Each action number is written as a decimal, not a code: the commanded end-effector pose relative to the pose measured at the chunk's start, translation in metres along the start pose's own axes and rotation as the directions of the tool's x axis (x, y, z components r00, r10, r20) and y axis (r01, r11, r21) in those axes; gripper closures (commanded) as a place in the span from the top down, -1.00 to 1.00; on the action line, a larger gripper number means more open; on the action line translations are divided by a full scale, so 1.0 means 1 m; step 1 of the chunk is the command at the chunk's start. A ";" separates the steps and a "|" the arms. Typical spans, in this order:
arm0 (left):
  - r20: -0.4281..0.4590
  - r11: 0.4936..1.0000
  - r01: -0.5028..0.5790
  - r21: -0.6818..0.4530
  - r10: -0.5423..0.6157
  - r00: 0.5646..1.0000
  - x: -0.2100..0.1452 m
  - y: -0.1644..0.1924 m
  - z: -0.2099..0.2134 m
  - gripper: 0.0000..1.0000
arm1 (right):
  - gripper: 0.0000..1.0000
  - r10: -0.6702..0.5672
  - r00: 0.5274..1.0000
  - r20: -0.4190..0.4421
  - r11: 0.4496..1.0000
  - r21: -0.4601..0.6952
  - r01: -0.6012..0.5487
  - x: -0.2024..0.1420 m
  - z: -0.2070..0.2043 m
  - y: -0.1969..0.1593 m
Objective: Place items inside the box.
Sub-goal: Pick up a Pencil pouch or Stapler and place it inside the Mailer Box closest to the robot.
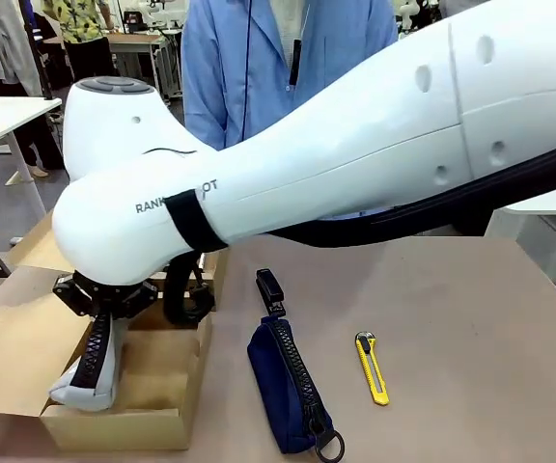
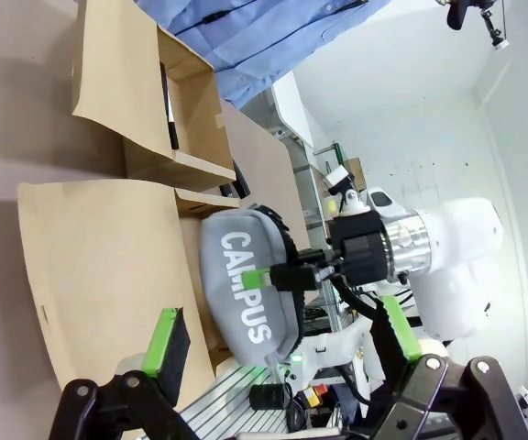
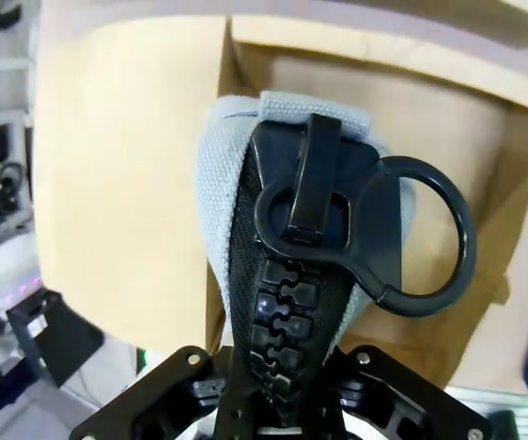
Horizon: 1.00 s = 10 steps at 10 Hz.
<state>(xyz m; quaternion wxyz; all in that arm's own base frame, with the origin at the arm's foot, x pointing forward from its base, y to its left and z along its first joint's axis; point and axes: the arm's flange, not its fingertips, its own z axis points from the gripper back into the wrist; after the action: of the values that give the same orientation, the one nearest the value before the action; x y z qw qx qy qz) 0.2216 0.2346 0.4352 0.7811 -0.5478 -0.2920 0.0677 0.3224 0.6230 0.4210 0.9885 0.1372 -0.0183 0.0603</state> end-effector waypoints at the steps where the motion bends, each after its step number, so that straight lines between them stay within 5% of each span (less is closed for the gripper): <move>1: 0.008 1.000 0.019 -0.017 -0.019 1.000 0.001 -0.002 -0.001 1.00 | -0.89 -0.069 0.997 0.016 0.996 -0.056 0.070 0.013 -0.003 0.008; 10: 0.008 1.000 0.019 -0.017 -0.019 1.000 0.001 -0.002 -0.001 1.00 | -0.89 -0.138 0.982 -0.126 0.985 -0.122 0.122 0.034 -0.064 -0.017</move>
<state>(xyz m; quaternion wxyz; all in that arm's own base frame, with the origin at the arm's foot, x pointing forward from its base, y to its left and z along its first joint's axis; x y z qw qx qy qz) 0.2215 0.2345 0.4352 0.7810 -0.5478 -0.2921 0.0675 0.3574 0.6227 0.3502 0.9957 0.0782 0.0480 0.0134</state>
